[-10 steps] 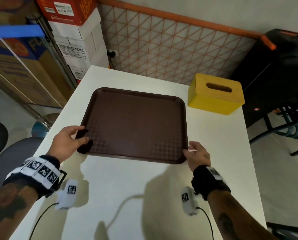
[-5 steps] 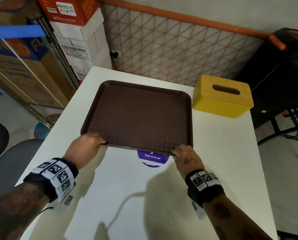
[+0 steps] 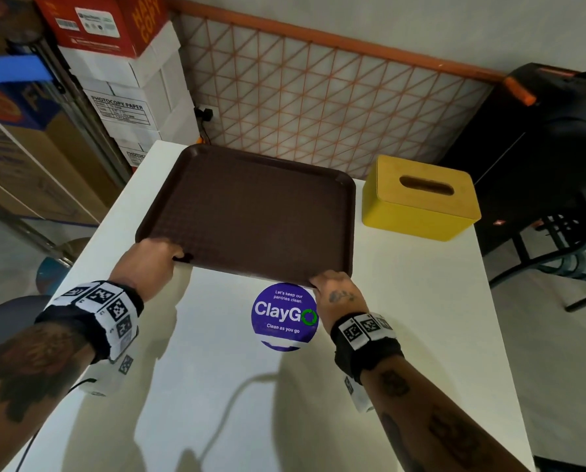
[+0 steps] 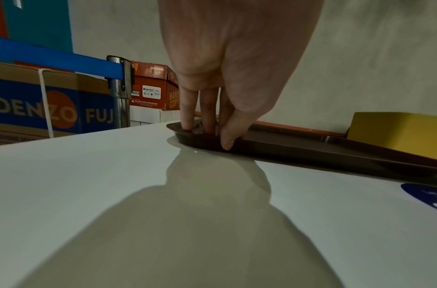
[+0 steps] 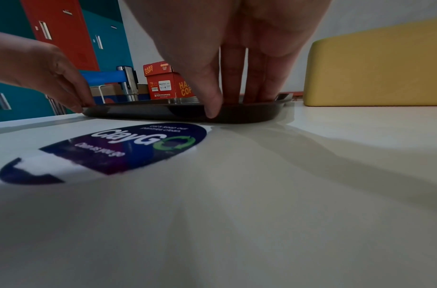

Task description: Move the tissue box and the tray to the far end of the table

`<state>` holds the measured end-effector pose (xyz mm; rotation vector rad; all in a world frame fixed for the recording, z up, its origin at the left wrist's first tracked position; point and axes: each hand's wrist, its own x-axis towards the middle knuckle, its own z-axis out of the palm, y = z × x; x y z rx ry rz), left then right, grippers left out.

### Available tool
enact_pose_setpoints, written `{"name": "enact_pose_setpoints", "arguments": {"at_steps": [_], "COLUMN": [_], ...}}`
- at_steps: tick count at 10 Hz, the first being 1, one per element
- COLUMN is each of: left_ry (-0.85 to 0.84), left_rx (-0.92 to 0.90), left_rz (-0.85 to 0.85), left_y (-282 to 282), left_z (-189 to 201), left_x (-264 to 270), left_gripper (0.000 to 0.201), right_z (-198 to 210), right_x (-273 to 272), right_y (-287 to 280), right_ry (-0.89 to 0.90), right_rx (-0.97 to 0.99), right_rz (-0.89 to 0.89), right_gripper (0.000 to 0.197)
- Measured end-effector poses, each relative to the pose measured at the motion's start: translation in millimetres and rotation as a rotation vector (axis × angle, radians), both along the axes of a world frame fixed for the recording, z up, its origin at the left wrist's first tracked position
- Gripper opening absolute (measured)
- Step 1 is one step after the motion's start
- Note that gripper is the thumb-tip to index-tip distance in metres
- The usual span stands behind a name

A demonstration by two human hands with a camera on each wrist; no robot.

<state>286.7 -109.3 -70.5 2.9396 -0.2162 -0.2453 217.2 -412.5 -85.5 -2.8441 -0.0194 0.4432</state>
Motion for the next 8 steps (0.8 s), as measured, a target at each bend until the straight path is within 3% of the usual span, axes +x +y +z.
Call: {"name": "enact_pose_setpoints", "arguments": {"at_steps": [6,8], "left_ry": [0.03,-0.008], "left_rx": [-0.072,-0.148], "left_rz": [0.049,-0.05], "left_y": [0,-2], "left_z": [6,13], "left_x": [-9,-27], "left_gripper": [0.034,0.038], "right_z": [15,31], "right_x": [1,-17], "right_y": [6,-1], "right_ry": [0.117,0.074], "right_rx": [-0.017,0.03], "right_rz": [-0.012,-0.089], "right_gripper": [0.039,0.038]}}
